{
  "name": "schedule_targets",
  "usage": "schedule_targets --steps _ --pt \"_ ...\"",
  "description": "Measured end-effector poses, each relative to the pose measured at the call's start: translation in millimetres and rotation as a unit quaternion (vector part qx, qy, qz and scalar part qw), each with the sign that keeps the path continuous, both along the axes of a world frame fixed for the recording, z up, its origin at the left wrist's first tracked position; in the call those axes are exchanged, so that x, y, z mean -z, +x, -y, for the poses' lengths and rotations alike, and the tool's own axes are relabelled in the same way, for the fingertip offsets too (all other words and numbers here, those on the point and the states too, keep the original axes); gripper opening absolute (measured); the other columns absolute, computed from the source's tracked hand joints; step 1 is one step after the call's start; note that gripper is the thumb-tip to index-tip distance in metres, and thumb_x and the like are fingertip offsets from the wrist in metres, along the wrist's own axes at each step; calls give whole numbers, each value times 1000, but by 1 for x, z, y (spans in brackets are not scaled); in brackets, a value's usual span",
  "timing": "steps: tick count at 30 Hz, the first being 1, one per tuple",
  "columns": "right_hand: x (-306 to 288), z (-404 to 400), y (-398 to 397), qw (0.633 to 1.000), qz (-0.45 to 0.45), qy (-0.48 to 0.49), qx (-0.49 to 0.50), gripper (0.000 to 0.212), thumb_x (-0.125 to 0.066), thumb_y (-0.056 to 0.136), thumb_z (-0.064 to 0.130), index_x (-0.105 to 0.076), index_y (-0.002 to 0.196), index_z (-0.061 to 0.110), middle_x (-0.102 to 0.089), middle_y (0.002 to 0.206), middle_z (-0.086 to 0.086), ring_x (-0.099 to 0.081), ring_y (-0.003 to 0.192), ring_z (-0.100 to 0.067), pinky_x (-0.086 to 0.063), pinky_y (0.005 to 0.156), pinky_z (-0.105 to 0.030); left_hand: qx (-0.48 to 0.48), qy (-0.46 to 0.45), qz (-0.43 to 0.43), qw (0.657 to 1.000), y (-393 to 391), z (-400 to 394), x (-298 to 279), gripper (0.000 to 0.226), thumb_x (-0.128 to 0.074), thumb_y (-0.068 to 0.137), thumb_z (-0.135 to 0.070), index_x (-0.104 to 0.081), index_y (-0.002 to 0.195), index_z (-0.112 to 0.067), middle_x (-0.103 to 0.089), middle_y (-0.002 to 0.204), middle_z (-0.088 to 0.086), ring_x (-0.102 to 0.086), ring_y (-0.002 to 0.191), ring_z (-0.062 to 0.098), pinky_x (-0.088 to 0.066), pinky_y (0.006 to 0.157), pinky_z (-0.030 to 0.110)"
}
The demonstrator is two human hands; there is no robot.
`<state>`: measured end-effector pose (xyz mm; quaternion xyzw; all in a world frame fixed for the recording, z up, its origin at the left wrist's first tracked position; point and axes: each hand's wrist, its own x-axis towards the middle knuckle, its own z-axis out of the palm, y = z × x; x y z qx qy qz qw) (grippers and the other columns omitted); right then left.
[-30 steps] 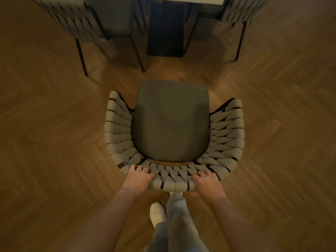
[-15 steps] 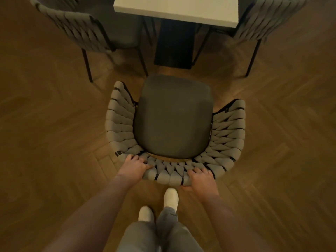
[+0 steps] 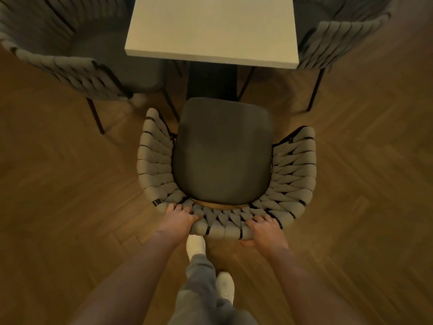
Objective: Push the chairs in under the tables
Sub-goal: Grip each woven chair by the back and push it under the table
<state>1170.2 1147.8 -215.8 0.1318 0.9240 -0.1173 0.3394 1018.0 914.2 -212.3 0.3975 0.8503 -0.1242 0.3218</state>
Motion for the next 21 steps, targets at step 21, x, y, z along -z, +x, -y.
schedule_targets --steps 21 --pt "-4 -70 -160 999 -13 11 -48 71 -54 86 74 -56 138 26 -58 136 0 -46 130 -26 -32 112 -42 -21 5 -18 1000 -146 -62 1 52 -45 107 -27 -33 156 -42 -41 157 4 -38 142 30 -21 120 47"
